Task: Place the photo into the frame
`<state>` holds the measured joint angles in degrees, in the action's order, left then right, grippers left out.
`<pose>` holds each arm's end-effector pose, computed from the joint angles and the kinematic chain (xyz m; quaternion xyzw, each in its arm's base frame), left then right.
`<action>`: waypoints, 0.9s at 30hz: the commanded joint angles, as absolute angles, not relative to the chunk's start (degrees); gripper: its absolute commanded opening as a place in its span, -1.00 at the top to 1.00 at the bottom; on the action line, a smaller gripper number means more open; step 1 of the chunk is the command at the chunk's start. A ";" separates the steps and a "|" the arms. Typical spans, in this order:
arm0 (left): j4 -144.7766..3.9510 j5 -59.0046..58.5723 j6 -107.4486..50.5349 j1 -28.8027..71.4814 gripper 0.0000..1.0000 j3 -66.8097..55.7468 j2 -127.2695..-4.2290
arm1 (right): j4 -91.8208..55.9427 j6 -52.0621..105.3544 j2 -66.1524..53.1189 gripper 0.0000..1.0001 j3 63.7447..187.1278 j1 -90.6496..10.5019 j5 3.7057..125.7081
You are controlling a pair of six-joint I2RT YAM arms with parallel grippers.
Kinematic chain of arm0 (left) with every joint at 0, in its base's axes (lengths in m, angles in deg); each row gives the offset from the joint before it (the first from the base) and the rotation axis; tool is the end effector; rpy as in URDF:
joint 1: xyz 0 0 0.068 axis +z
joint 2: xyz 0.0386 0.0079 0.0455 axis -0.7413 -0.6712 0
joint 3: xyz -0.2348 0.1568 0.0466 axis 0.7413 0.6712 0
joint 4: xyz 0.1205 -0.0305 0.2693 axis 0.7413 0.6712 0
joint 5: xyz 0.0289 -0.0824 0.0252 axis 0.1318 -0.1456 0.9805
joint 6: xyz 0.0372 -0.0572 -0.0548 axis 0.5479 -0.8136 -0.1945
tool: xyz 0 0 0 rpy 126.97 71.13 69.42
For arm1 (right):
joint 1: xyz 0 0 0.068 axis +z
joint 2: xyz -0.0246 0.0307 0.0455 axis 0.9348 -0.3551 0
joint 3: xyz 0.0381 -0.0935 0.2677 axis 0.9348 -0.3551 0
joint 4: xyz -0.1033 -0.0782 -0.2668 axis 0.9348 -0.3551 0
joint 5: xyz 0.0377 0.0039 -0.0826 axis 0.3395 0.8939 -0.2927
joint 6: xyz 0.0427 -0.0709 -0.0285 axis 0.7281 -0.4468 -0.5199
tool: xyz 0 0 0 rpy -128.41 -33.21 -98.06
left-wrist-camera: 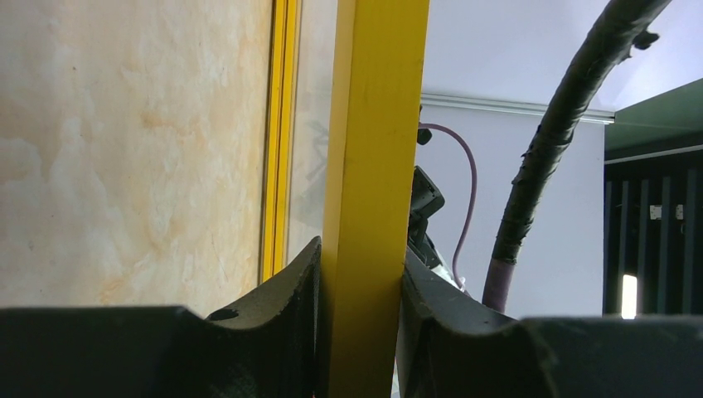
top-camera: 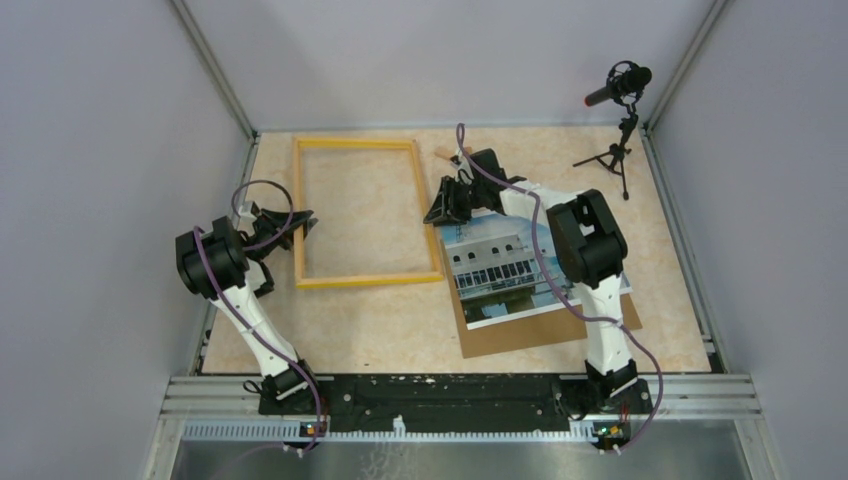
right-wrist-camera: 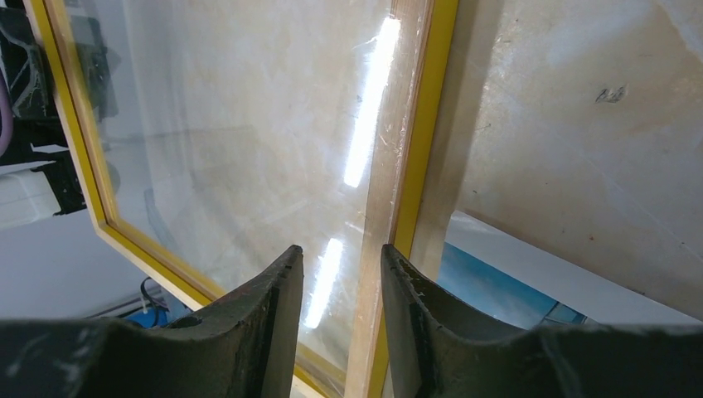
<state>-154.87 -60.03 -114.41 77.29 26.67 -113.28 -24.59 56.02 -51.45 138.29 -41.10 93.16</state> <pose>0.3557 0.1183 0.0803 -0.3256 0.6183 -0.6556 0.2860 0.4553 0.2950 0.1175 -0.0570 0.8839 0.4366 0.1574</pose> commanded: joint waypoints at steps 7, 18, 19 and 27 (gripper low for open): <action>-171.04 -60.17 -115.36 77.59 0.25 26.99 -111.09 | -22.88 55.94 -49.97 0.22 138.81 -39.93 94.34; -171.01 -60.12 -115.48 77.63 0.23 27.13 -110.96 | -20.86 58.06 -53.18 0.23 140.19 -38.22 95.87; -171.04 -60.16 -115.43 77.68 0.23 27.11 -110.92 | -20.88 58.06 -53.34 0.23 140.49 -38.19 95.83; -171.05 -60.23 -115.62 77.65 0.08 27.13 -110.94 | -21.71 57.82 -53.99 0.23 141.79 -38.09 94.95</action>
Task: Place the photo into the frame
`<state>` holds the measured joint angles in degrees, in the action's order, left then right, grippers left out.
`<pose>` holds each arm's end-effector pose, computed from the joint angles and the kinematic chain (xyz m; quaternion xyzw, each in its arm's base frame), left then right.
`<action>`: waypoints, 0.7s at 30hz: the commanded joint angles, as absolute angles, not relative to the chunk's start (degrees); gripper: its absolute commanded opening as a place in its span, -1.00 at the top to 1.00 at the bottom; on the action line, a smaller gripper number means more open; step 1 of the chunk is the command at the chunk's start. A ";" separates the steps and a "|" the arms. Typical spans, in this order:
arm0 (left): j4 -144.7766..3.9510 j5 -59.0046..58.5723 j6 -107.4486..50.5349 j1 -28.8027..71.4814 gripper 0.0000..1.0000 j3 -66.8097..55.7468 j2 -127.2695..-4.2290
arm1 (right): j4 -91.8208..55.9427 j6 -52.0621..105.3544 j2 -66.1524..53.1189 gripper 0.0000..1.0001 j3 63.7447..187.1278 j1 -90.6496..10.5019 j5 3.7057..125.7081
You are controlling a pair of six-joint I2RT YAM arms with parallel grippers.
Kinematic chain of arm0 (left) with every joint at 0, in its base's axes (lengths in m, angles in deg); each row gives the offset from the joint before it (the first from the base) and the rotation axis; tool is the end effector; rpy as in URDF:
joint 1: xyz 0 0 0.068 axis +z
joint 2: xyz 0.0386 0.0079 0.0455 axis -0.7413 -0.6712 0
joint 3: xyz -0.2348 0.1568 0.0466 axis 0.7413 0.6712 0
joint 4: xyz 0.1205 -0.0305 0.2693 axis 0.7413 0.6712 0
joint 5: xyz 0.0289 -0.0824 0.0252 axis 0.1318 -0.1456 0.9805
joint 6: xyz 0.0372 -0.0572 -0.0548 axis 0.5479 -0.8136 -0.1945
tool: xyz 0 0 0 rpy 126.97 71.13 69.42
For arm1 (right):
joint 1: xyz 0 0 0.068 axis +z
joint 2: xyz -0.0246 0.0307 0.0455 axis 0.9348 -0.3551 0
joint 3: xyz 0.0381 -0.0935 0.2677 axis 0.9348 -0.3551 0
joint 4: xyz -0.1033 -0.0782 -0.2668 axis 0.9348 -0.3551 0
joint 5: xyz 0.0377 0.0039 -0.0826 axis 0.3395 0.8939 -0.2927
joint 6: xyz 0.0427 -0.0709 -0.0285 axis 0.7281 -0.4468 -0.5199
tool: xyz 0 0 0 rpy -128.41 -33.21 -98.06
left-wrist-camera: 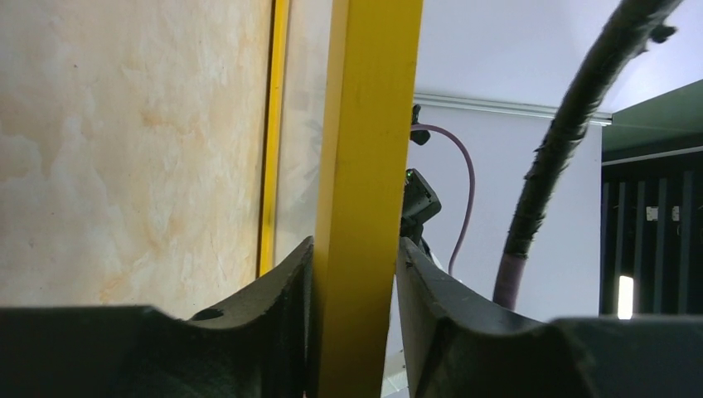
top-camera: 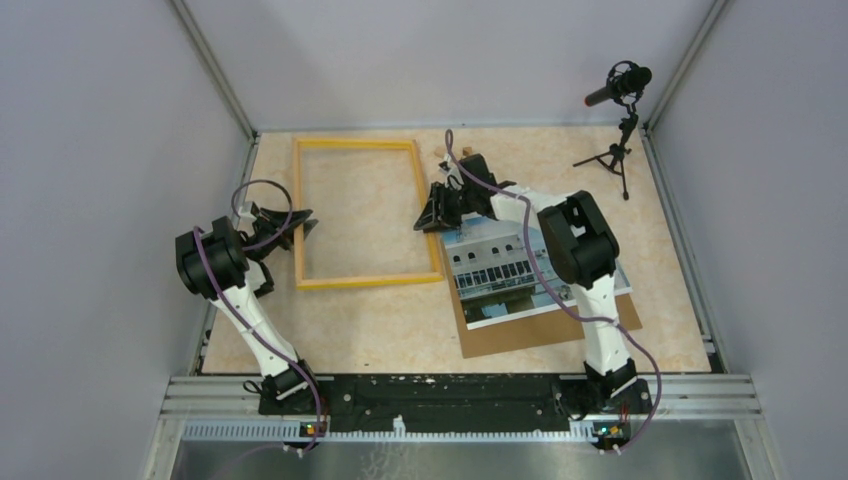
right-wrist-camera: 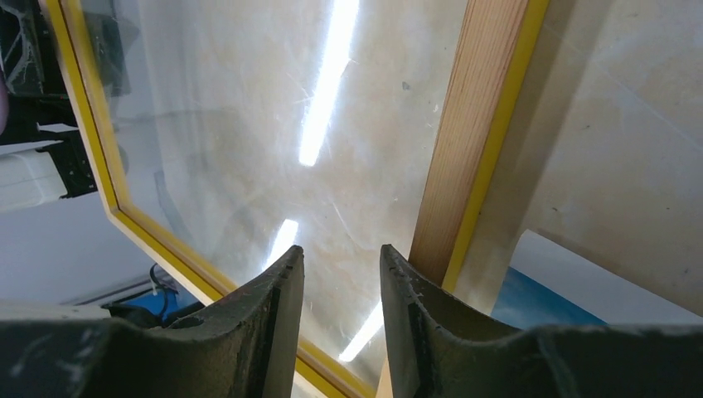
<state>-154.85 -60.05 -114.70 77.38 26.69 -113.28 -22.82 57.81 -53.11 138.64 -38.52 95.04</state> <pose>0.3554 0.1188 0.0802 -0.3277 0.6173 -0.6562 0.2845 0.4433 0.3186 0.1086 -0.0707 0.8777 0.4546 0.1341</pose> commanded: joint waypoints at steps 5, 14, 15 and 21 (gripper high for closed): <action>-171.03 -61.15 -115.97 77.93 -0.24 27.48 -111.59 | -24.38 55.78 -53.85 0.19 143.44 -38.09 93.87; -155.69 -62.91 -103.32 81.58 -0.97 30.35 -107.08 | -29.47 52.64 -51.81 0.03 147.23 -38.19 92.90; -148.80 -63.02 -98.32 81.85 -0.97 30.16 -105.26 | -30.78 51.96 -51.50 -0.01 147.87 -38.22 92.20; -90.27 -54.93 -59.10 82.82 -0.97 20.01 -96.03 | -36.64 47.34 -50.81 -0.26 149.46 -38.79 86.45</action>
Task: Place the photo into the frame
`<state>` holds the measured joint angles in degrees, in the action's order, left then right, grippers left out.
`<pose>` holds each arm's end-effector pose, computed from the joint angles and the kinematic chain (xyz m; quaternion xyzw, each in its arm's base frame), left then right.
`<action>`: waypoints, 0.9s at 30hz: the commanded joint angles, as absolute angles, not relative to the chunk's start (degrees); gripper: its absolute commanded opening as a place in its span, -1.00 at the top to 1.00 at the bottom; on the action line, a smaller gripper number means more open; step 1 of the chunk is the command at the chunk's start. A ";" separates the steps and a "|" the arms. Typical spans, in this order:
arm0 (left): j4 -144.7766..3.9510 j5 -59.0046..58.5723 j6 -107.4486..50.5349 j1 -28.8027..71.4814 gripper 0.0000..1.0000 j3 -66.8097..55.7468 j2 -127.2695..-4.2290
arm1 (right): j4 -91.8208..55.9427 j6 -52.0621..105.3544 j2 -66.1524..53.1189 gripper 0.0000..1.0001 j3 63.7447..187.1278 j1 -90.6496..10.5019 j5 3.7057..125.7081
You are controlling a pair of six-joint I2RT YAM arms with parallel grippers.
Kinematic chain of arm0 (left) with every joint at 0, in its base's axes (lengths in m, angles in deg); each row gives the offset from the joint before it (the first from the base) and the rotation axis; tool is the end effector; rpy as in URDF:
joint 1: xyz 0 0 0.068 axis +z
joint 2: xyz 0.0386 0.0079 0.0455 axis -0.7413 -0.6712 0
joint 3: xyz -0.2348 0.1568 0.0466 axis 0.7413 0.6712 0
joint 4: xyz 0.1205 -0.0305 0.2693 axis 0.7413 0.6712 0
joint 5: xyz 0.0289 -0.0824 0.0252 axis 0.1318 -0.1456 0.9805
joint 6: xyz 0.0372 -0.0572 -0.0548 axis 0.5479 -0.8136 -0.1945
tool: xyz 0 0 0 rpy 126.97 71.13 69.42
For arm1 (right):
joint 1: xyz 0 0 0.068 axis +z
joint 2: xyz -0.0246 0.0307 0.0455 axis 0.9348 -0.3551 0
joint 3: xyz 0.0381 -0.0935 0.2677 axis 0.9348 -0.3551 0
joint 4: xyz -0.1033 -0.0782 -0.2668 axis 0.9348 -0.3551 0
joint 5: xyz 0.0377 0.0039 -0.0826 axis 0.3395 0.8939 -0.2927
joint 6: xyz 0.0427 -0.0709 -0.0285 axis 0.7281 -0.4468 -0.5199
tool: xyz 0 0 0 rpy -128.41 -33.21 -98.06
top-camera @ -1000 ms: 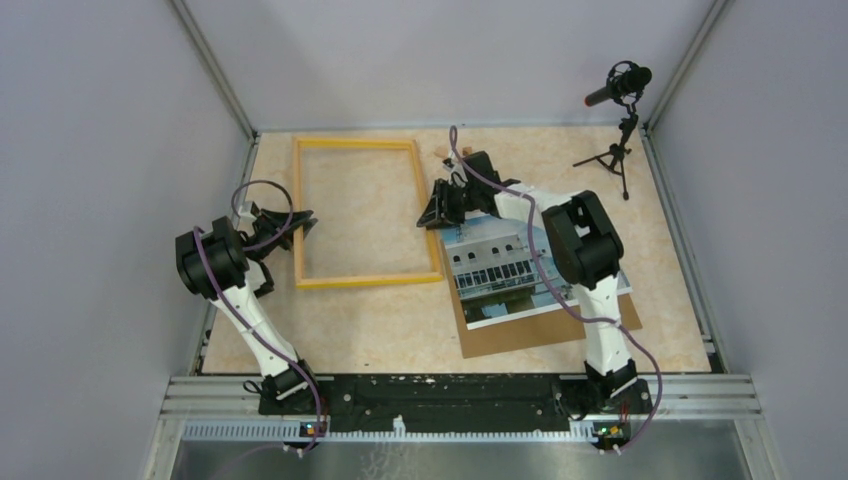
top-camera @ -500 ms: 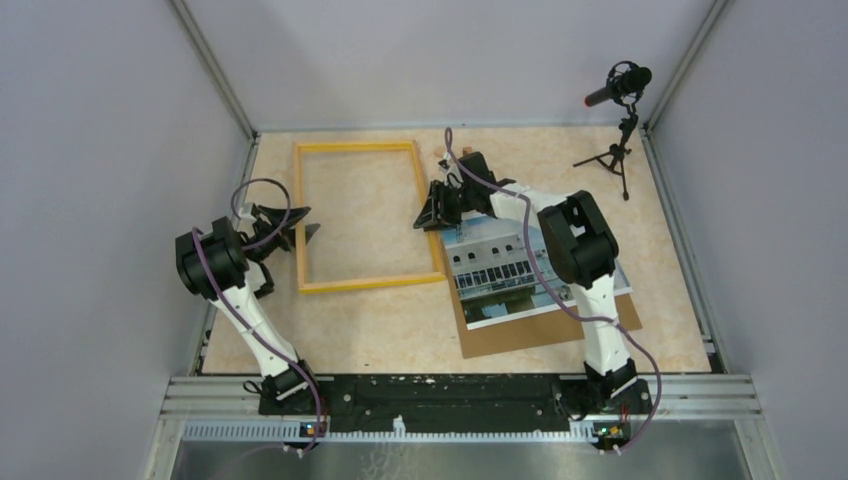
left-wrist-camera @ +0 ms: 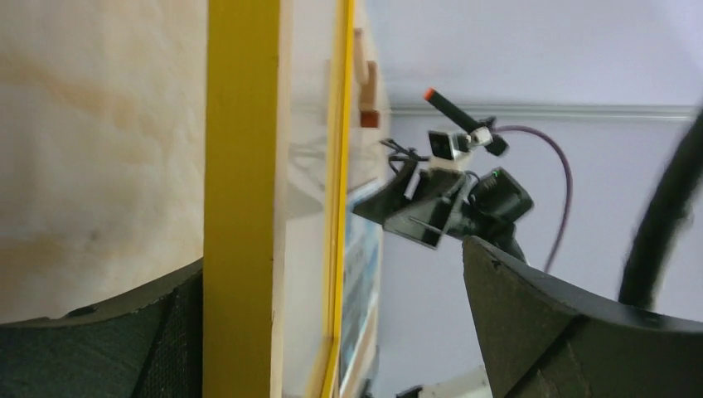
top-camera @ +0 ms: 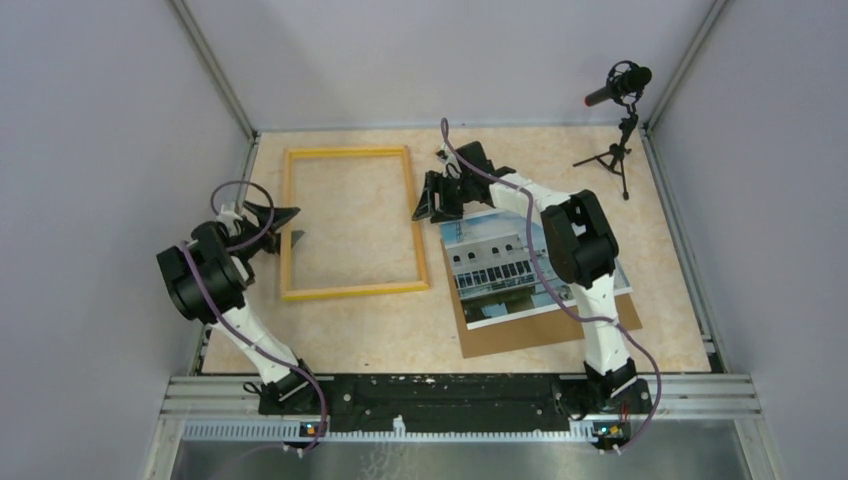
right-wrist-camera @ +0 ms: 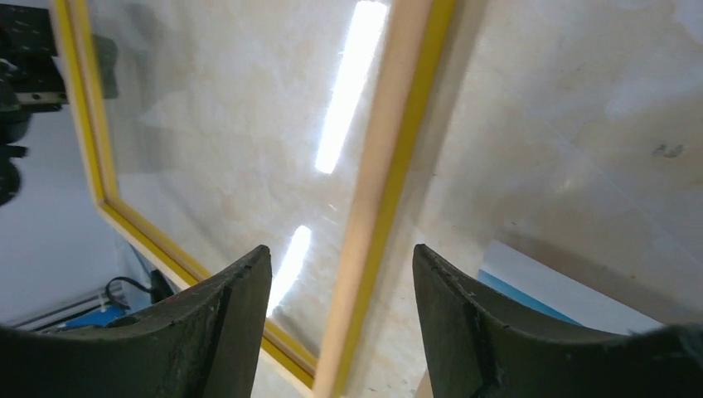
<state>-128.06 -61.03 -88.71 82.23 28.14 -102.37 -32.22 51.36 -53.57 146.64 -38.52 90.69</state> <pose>0.3384 0.1439 0.0932 -0.3083 0.6689 -0.5856 0.3383 0.4594 0.3226 0.1365 -0.1015 0.8889 0.4143 0.1673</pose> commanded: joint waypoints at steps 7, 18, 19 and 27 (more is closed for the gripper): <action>-55.25 -32.10 -41.07 81.91 -0.97 9.29 -93.44 | -38.08 45.67 -49.72 -0.36 147.35 -38.68 84.35; -43.22 13.41 -44.96 66.88 -0.97 4.24 -83.30 | -44.08 40.05 -40.72 -0.60 141.71 -38.48 75.13; -43.23 17.24 -45.90 64.15 -0.96 4.80 -81.25 | -45.31 38.90 -38.67 -0.63 140.25 -38.28 71.78; -55.85 21.04 -43.65 36.16 -0.97 13.27 -61.43 | -48.69 38.31 -14.57 -0.98 116.92 -37.58 45.16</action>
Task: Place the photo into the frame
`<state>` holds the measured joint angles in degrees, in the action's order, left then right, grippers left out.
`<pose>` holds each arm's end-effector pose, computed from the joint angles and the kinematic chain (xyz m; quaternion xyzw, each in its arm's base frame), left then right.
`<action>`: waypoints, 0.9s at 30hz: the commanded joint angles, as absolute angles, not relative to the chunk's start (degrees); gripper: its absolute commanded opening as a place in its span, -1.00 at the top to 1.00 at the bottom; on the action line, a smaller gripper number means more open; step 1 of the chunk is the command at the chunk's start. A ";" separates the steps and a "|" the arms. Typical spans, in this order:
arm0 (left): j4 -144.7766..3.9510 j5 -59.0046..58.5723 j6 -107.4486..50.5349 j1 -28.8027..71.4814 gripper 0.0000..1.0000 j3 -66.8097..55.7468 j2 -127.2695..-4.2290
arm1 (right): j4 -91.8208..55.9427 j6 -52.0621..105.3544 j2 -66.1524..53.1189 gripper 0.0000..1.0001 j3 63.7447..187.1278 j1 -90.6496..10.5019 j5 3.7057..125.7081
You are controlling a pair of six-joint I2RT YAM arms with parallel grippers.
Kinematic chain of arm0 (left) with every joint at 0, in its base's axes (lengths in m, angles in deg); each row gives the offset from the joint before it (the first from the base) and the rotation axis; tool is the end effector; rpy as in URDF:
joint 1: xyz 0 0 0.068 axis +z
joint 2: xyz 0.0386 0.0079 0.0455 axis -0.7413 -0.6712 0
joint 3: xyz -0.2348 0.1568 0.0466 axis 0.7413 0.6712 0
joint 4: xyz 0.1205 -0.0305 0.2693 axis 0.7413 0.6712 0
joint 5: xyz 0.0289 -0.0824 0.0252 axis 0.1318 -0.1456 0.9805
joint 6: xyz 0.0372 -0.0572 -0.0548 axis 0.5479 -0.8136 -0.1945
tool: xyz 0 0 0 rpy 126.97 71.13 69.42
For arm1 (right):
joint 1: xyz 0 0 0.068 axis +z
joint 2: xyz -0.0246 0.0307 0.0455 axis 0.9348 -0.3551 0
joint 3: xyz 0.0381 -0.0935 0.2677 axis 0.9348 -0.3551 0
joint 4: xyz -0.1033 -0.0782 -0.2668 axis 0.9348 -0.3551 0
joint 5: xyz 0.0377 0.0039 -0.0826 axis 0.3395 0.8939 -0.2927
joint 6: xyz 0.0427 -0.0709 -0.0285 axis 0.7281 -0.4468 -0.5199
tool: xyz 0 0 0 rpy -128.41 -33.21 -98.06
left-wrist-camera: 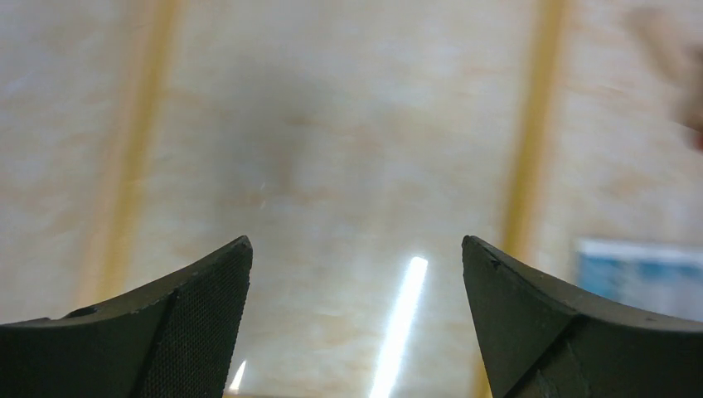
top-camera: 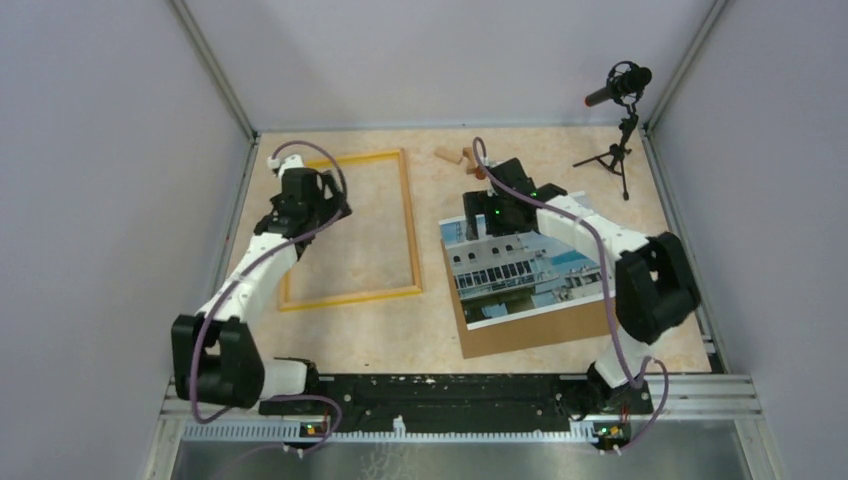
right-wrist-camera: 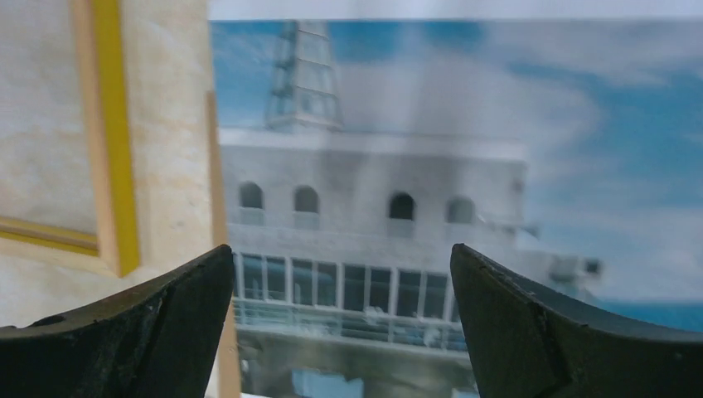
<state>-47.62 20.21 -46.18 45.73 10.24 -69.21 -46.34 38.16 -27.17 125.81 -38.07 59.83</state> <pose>0.3598 0.0032 0.2312 -0.2554 0.8770 -0.0134 0.4068 0.3783 0.2329 0.1932 -0.1135 0.9460 0.1475 0.2655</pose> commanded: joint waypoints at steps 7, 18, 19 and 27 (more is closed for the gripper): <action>-77.72 -12.17 -43.37 19.08 -0.97 14.70 -69.96 | -48.59 51.81 8.20 -0.98 95.09 -51.98 49.71; -79.40 -15.06 -49.93 2.05 -0.98 1.97 -93.28 | -47.12 50.74 18.46 -0.98 88.14 -89.51 60.81; -77.77 -15.43 -51.37 1.60 -0.97 0.81 -95.13 | -46.29 51.03 18.42 -0.98 87.67 -93.27 62.62; -68.71 -11.91 -61.62 1.77 -0.96 0.88 -101.66 | -38.05 49.12 14.61 -0.97 82.42 -112.35 79.58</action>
<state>-72.54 -14.06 -56.08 1.27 1.38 -100.45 -42.84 50.25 16.11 83.47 -108.47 68.79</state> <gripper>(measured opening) 0.985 0.988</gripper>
